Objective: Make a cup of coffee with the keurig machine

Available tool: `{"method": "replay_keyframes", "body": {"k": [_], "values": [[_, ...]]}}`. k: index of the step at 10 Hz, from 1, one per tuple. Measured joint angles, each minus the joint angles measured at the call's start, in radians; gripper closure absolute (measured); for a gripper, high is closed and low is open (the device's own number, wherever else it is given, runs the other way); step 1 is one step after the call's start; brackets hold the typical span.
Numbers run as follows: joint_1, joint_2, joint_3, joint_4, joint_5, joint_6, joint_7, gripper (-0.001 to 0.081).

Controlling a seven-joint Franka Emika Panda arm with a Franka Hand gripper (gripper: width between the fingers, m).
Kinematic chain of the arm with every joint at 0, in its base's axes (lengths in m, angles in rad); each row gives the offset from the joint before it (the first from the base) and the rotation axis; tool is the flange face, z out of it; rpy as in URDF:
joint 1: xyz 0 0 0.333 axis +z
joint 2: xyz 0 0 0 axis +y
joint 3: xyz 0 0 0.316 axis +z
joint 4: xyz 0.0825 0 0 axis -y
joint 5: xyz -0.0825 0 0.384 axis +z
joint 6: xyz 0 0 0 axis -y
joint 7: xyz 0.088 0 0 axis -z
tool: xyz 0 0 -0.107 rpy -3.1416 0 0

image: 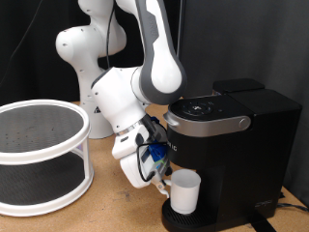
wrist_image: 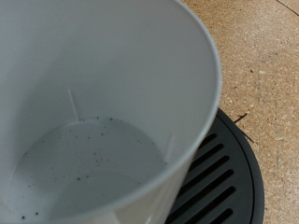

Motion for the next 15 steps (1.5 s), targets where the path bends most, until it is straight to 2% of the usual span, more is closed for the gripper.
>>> {"method": "replay_keyframes", "body": {"k": [1, 2, 3, 4, 5, 8, 10, 13, 15], "values": [[0.0, 0.0, 0.0, 0.0, 0.0, 0.0, 0.0, 0.0364], [-0.002, 0.0, -0.003, -0.002, 0.0, 0.0, 0.0, 0.021], [-0.007, -0.002, -0.01, -0.009, 0.0, 0.0, -0.001, 0.021], [-0.013, -0.011, -0.021, -0.027, -0.017, -0.003, -0.002, 0.0055], [-0.025, -0.031, -0.034, -0.055, -0.055, -0.02, 0.0, 0.001], [-0.068, -0.112, -0.084, -0.142, -0.171, -0.085, 0.01, 0.0003], [-0.085, -0.19, -0.102, -0.197, -0.216, -0.073, 0.025, 0.0003], [-0.088, -0.187, -0.104, -0.196, -0.229, -0.082, 0.016, 0.0003], [-0.102, -0.225, -0.121, -0.202, -0.277, -0.111, 0.03, 0.0003]]}}
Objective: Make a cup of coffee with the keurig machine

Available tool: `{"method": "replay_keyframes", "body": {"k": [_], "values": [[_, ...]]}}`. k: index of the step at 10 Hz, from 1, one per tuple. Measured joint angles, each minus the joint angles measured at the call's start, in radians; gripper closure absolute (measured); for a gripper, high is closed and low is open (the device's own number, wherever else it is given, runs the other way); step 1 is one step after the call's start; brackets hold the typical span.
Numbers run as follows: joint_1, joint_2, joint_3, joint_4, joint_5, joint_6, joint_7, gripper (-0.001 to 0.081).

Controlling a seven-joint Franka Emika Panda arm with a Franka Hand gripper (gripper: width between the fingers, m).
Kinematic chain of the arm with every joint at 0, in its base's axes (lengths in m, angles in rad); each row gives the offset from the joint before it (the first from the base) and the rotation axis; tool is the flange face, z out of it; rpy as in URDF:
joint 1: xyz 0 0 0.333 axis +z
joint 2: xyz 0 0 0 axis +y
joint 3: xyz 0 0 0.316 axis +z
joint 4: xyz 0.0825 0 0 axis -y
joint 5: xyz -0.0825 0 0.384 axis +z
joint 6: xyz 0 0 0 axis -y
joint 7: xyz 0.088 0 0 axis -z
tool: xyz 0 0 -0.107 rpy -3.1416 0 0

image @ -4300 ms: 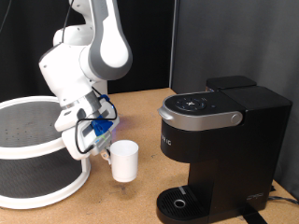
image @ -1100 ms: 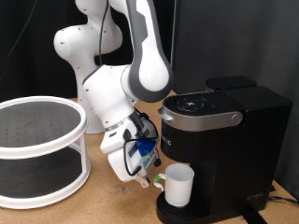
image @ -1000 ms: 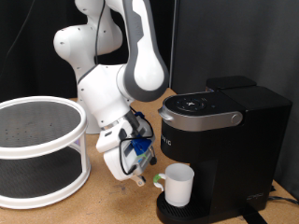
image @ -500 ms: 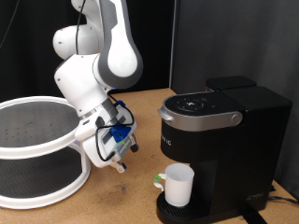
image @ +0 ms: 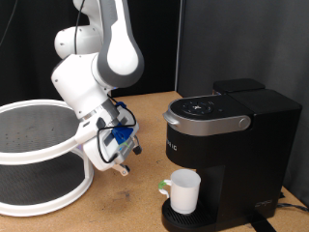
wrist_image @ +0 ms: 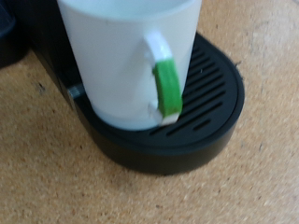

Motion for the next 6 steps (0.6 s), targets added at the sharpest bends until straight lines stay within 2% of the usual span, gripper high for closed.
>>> {"method": "replay_keyframes", "body": {"k": [3, 6], "values": [[-0.045, -0.112, -0.028, -0.018, -0.16, -0.048, 0.125, 0.0003], [-0.097, -0.225, -0.034, -0.03, -0.317, -0.099, 0.264, 0.0003]]}}
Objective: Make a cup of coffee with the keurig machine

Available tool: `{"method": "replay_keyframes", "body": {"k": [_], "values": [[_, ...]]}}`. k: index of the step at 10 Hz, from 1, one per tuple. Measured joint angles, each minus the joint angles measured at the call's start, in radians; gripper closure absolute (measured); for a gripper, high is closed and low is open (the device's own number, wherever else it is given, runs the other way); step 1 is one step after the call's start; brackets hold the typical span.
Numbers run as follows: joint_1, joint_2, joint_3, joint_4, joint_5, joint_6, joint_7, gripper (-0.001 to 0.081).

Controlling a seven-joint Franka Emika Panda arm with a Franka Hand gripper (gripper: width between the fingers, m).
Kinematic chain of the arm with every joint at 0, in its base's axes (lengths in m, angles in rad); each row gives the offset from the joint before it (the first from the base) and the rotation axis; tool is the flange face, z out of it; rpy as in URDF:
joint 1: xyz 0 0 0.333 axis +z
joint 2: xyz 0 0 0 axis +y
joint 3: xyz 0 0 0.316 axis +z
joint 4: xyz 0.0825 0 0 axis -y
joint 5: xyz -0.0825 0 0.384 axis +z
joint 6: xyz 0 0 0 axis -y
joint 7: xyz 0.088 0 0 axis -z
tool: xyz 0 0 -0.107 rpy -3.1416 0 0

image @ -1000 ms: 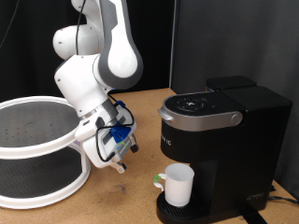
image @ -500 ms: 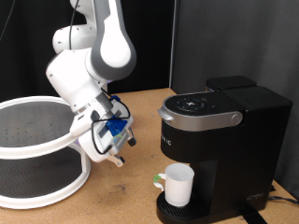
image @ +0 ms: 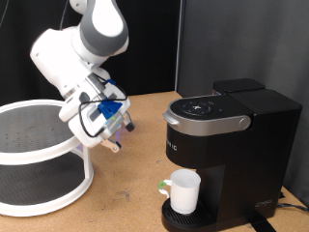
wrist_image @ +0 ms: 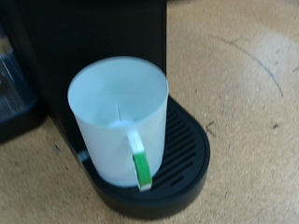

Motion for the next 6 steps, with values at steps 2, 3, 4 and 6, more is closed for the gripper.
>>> {"method": "replay_keyframes", "body": {"k": [2, 3, 4, 6], "values": [[-0.029, -0.072, 0.0, 0.0, -0.059, -0.049, 0.067, 0.0003], [-0.04, -0.106, 0.0, 0.001, -0.081, -0.073, 0.097, 0.0003], [-0.05, -0.14, 0.0, 0.003, -0.102, -0.094, 0.125, 0.0003], [-0.065, -0.207, 0.002, 0.009, -0.149, -0.13, 0.178, 0.0003]]}}
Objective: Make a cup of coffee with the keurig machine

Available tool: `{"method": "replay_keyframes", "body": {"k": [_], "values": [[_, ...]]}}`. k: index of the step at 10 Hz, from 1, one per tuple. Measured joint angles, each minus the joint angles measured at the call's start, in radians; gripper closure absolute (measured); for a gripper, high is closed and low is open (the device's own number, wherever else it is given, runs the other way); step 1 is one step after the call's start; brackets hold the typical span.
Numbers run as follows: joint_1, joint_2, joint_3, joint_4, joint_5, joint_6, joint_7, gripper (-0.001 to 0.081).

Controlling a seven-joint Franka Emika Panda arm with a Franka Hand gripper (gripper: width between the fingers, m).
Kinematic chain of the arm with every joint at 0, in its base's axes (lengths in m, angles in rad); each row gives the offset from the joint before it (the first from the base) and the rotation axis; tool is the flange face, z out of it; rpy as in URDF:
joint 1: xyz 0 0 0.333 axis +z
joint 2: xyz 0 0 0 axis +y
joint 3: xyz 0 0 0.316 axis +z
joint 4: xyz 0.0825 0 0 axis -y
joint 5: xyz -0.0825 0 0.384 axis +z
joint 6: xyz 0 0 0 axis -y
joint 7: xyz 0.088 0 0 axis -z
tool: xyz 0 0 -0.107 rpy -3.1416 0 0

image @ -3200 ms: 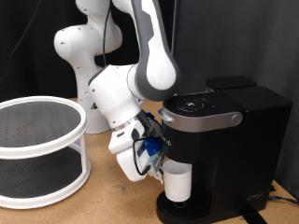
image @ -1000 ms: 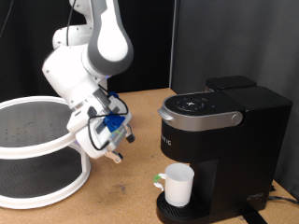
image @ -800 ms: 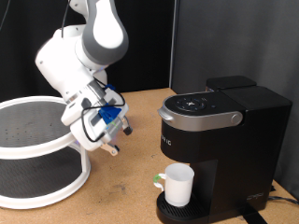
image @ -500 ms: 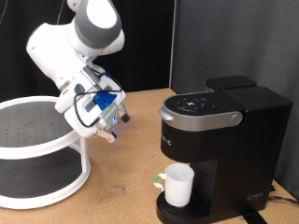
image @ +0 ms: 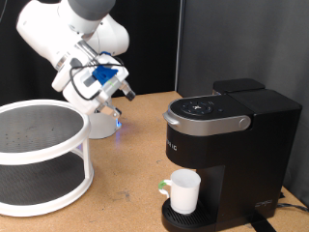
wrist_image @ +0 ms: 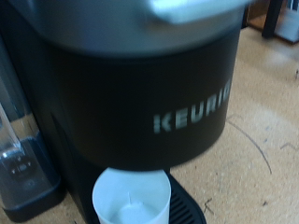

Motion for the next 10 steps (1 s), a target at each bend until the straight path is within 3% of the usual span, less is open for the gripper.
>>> {"method": "replay_keyframes", "body": {"k": [7, 10], "values": [[-0.037, -0.186, 0.059, 0.052, -0.142, -0.082, 0.248, 0.0003], [-0.05, -0.212, 0.072, 0.066, -0.177, -0.111, 0.311, 0.0003]]}}
